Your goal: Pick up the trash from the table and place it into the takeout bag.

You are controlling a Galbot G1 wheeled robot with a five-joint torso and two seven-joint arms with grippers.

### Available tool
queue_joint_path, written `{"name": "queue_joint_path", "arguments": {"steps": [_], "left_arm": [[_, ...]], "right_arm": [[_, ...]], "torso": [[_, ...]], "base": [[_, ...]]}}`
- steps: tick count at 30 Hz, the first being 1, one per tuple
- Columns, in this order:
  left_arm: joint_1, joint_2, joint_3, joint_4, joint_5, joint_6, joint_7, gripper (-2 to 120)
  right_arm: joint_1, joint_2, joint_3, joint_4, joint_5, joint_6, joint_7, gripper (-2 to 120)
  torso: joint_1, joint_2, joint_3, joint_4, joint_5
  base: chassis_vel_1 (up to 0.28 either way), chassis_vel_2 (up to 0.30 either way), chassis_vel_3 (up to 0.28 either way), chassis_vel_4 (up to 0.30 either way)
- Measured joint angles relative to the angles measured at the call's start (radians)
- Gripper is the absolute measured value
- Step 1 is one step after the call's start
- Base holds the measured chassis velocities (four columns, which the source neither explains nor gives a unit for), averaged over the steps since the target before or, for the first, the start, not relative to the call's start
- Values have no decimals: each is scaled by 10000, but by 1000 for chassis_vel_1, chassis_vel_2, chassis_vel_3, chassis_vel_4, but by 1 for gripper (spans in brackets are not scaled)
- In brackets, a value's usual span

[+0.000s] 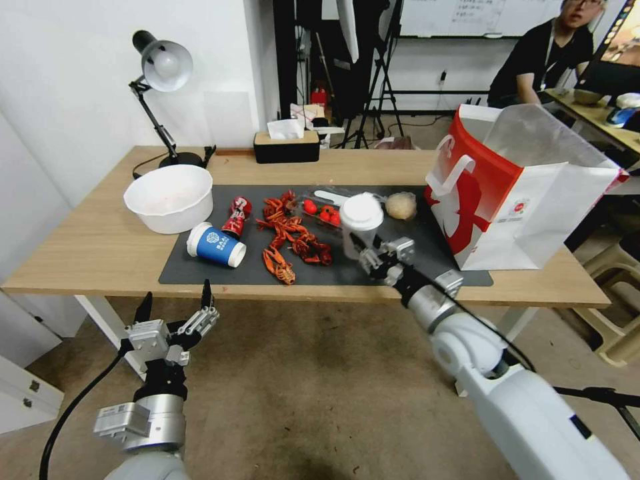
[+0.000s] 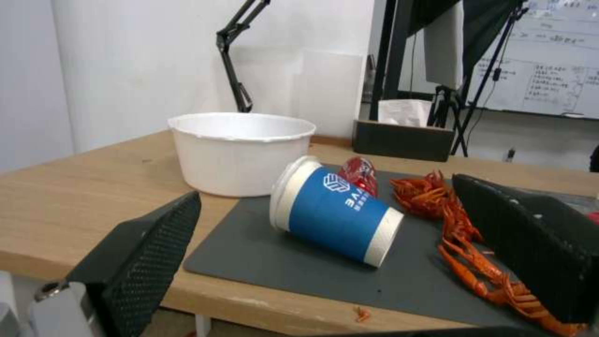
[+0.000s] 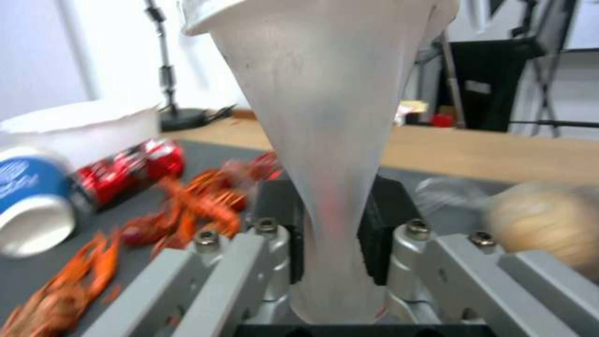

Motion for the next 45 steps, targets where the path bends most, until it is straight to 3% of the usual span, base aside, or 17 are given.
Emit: {"name": "queue_joint_path", "arguments": {"steps": [6,14,24,36,39,40,45], "left_arm": [[-22,26,30,29,42,10,17,100],[-45,30,40,-110,123,56,65,100],[-6,-1,137,-134,200,41,86,100],[-43,9,290,-12,298,51,110,100],[-44,18,279,-10,295,51,111,100],[-41,24,260,-10,282,51,111,100],[-27,18,266,-10,274,51,111,100]], "right_arm": [[476,-850,1191,927,1674,-1021,1086,0],[1306,-1788,2159,1373,3232,-1648,1870,0],[3239,-2602,2771,1189,5369,-2795,4536,0],[3735,-2576,2722,781,7031,-4270,7980,0],[3786,-2537,2698,753,7366,-4368,8342,0],[3931,-2447,2662,692,8071,-4502,8989,0],[4035,-2392,2649,585,8370,-4531,9270,0]], "torso": [[0,0,0,-1,-1],[0,1,0,-1,1],[0,0,1,0,0],[0,1,0,0,1],[0,2,0,-1,0],[0,2,0,0,1],[1,2,0,1,-1]], "base": [[0,0,0,0],[0,0,0,0],[0,0,0,0],[0,0,0,0],[0,0,0,0],[0,0,0,0],[0,0,0,0]]}}
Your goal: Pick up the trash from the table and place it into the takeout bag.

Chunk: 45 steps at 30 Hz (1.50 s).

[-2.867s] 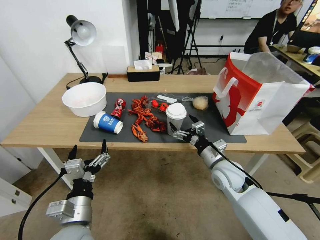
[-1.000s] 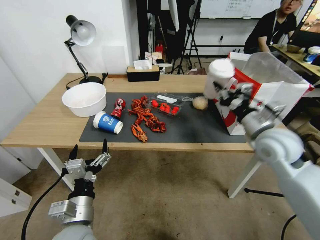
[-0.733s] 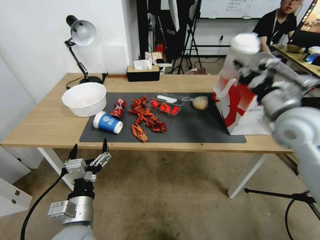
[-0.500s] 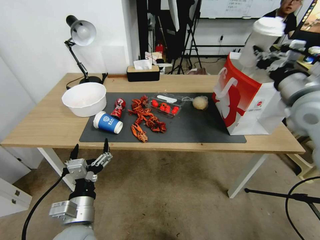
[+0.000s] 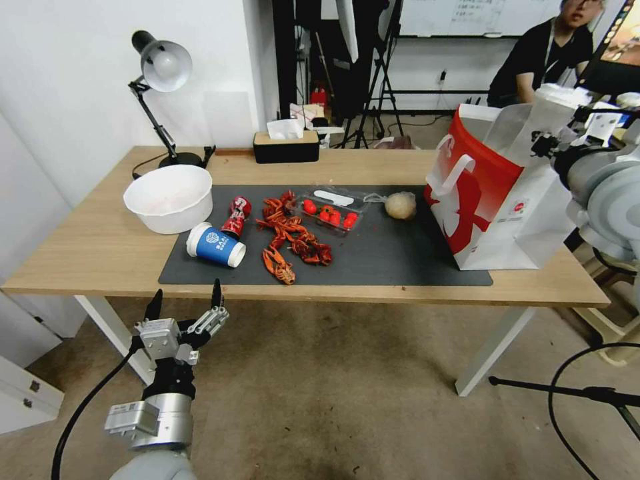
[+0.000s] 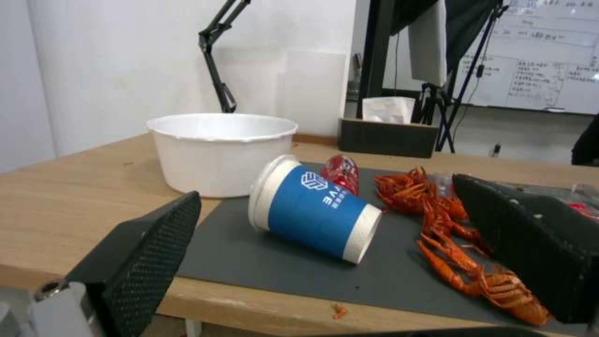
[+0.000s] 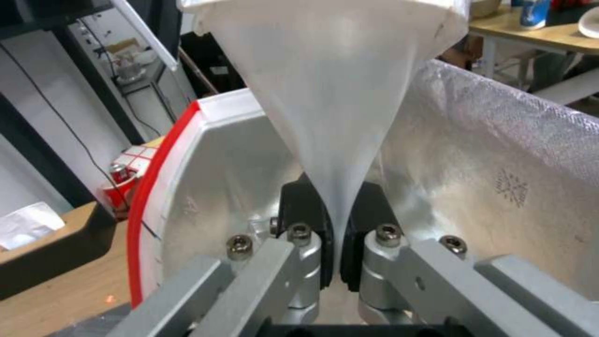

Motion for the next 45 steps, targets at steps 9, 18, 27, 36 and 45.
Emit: {"name": "queue_joint_path", "arguments": {"steps": [9,18,27,36,45], "left_arm": [[-12,-29,-2,-16,13,-2,-63,100],[20,-65,-17,-109,52,-19,-78,100],[76,-82,-25,-190,87,-70,-55,100],[18,-97,-28,-191,100,-130,-19,100],[41,-70,1,-191,81,-155,-16,100]], "right_arm": [[-36,-6,-12,-3,68,84,20,28],[-165,29,4,156,87,90,62,63],[-493,-2,46,279,-1023,591,-982,94],[-1719,-163,119,840,-3392,2313,-4097,100],[-3840,-32,255,1421,-5611,4947,-7647,100]], "torso": [[0,0,0,-1,0],[-1,0,0,-1,1],[-1,0,0,-2,1],[-1,-1,-1,0,0],[-3,0,-1,0,-1]], "base": [[0,0,0,0],[0,0,0,0],[0,0,0,0],[0,0,0,0],[0,0,0,0]]}}
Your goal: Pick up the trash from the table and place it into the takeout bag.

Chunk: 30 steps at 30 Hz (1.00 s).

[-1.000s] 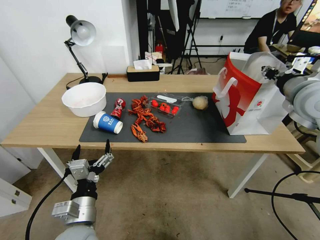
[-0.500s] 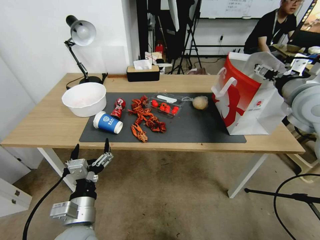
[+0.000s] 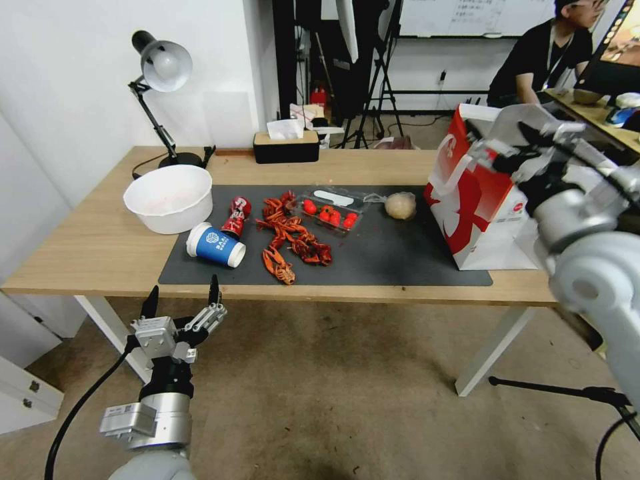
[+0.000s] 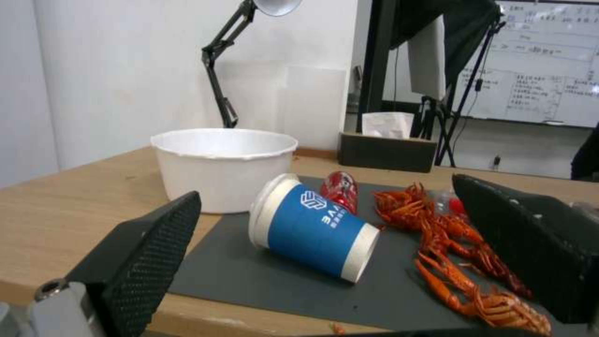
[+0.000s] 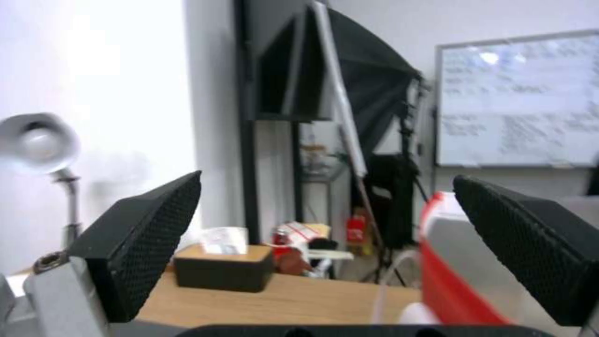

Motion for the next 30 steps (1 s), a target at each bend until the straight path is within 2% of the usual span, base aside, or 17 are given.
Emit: {"name": "queue_joint_path", "arguments": {"steps": [5,9,13,17,30], "left_arm": [[-8,17,22,20,-8,-7,29,100],[-109,181,-15,169,-137,-17,38,100],[-116,203,-20,163,-170,-16,36,100],[-91,165,76,159,-162,-24,38,100],[-110,172,131,225,-147,-99,23,100]], "right_arm": [[-787,210,97,98,-808,499,-449,100],[-2169,1213,181,272,-1775,1060,-804,100],[-2829,1781,197,293,-2279,1350,-900,100],[-3945,2750,193,211,-3170,1988,-1123,100],[-5448,3933,-82,-95,-4575,2931,-1425,100]], "torso": [[0,-1,0,-1,1],[0,-1,0,-2,3],[0,-1,0,-2,2],[0,-1,0,-3,1],[1,-1,0,-2,0]], "base": [[0,0,0,0],[0,0,0,0],[0,0,0,0],[0,0,0,0],[0,0,0,0]]}}
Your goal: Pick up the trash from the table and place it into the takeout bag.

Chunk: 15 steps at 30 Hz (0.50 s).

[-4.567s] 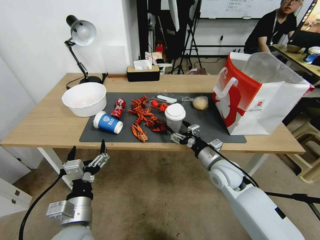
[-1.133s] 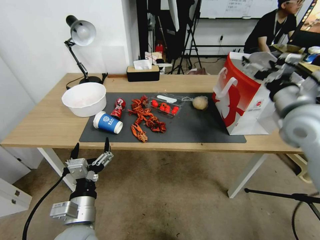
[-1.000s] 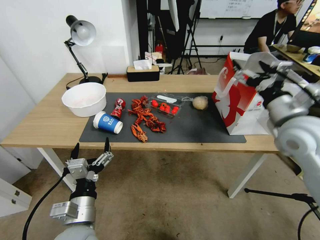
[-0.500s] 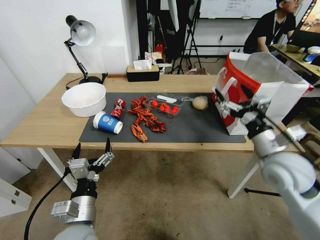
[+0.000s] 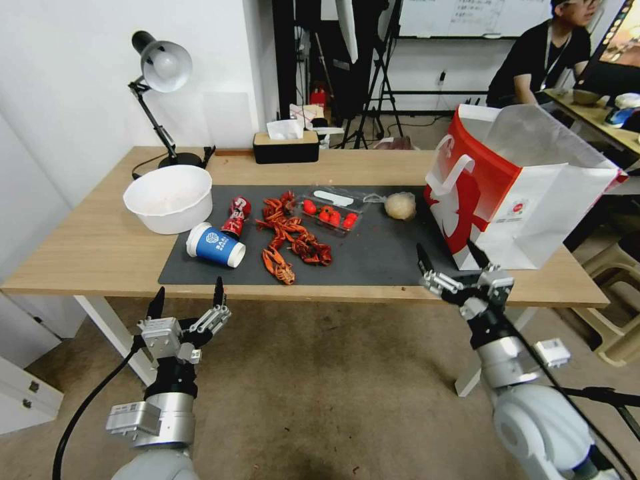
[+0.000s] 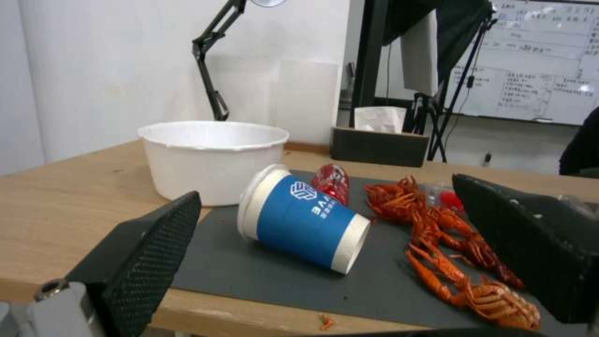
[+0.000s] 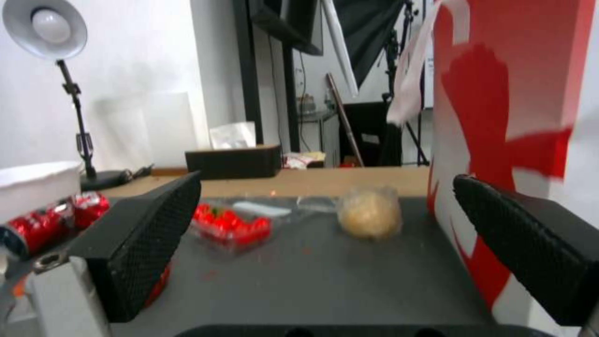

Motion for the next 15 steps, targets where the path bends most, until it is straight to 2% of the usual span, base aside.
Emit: {"name": "queue_joint_path", "arguments": {"steps": [15], "left_arm": [[-6,-16,36,26,-3,-16,-1,100]], "right_arm": [[-1127,976,-358,-485,-979,907,-215,100]], "torso": [[2,0,0,0,-1]], "base": [[0,0,0,0]]}}
